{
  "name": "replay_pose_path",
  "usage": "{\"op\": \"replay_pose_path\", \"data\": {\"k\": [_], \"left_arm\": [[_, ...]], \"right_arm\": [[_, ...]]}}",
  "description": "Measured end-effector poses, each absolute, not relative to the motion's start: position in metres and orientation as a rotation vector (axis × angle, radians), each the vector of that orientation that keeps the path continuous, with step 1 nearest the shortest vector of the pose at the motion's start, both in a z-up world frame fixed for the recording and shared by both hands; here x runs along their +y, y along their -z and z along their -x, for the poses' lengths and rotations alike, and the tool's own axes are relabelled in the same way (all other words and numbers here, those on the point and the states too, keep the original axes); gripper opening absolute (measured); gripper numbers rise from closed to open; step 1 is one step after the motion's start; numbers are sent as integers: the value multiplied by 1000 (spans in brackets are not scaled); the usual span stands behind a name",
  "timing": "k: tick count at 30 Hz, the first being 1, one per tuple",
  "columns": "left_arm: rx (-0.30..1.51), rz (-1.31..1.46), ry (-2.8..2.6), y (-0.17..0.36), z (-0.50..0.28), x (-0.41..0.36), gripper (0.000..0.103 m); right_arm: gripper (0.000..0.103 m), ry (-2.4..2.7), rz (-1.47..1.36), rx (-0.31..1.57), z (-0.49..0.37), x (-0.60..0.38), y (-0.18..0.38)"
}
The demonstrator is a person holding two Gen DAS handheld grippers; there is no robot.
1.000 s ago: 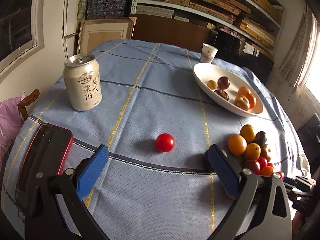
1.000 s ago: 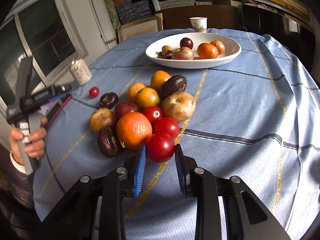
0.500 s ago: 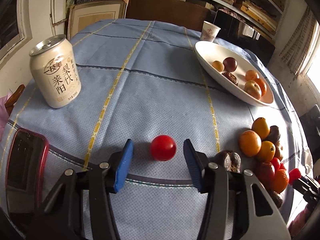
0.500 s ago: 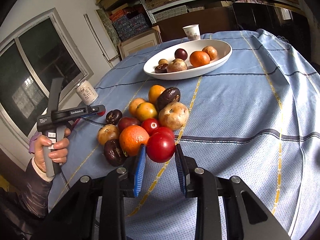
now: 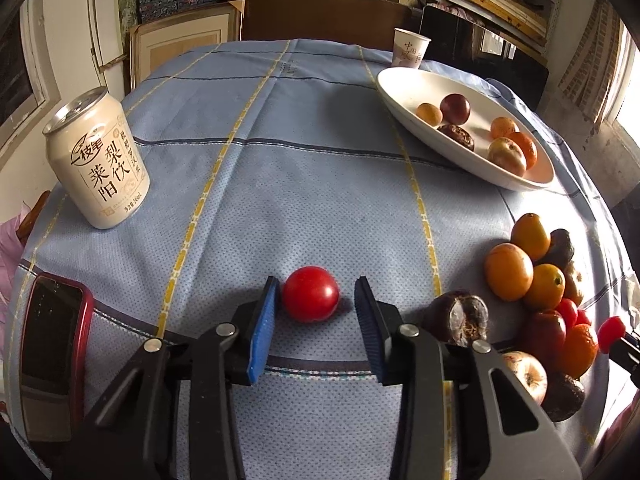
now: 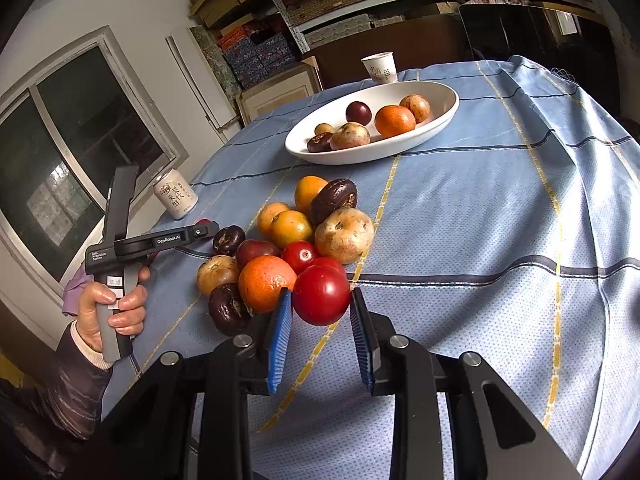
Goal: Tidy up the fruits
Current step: 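Grasp the red tomato with the left gripper while the right gripper grasps another red tomato, then carry both red tomatoes onto the white plate and open both grippers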
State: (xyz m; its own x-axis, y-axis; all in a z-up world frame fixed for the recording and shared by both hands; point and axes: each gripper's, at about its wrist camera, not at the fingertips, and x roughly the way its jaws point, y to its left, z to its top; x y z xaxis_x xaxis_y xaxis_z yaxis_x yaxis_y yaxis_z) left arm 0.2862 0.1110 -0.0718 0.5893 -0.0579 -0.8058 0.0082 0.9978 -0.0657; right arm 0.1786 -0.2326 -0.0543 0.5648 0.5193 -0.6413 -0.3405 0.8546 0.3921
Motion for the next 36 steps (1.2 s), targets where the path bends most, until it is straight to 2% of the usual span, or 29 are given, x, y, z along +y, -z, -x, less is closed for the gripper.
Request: {"op": "replay_pose_path", "data": {"k": [8, 14, 20, 27, 36], "left_arm": [[932, 7, 9, 72, -285, 106, 25], [933, 28, 45, 65, -281, 104, 25], [872, 18, 148, 28, -285, 82, 25], [821, -18, 255, -12, -352, 29, 25], [874, -93, 216, 9, -427, -13, 25]], "right_arm": [[30, -495, -229, 831, -179, -233, 52], [30, -474, -95, 838, -180, -224, 41], [30, -491, -66, 824, -208, -227, 15], [30, -421, -134, 747, -290, -225, 0], [30, -365, -148, 802, -355, -214, 29]]}}
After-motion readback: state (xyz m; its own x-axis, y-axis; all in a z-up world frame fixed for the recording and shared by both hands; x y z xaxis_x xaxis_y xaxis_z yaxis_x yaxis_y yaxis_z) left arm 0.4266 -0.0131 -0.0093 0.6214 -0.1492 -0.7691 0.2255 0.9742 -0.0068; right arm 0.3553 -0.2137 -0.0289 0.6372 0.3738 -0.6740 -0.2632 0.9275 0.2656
